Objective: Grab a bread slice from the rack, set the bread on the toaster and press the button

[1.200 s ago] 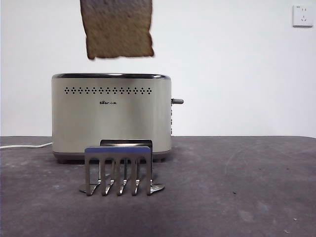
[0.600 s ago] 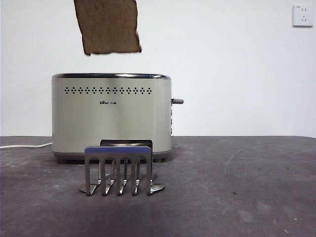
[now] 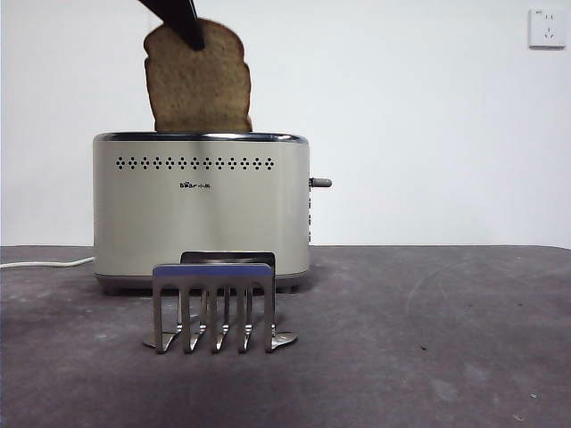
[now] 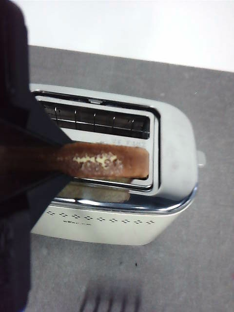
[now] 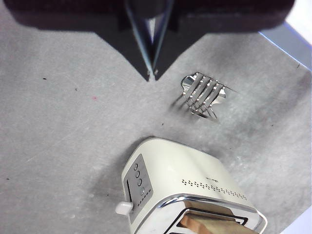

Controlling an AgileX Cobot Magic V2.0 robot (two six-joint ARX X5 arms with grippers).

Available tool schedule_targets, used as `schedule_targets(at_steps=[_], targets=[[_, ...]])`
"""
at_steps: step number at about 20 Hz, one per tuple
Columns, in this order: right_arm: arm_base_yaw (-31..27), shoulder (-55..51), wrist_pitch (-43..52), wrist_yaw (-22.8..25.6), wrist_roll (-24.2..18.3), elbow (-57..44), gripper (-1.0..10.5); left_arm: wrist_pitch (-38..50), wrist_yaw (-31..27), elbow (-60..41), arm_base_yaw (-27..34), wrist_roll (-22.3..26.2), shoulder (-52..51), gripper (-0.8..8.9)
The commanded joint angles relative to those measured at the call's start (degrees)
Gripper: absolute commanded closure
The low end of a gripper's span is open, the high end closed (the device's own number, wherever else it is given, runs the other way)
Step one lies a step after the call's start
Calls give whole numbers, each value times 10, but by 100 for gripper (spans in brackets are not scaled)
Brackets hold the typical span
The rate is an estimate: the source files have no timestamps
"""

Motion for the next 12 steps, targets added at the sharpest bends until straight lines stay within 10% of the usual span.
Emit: schedule_targets(at_steps=[1,9,12], targets=[[1,3,0,-1,-9,1,958,4,18,-1,8,4,11,822],[1,34,3,-1,-10,1,958,26,32,-1,31,-15,66,795],[1,48,10,-1,-10,1,958,57,32,-1,38,-61,72,554]])
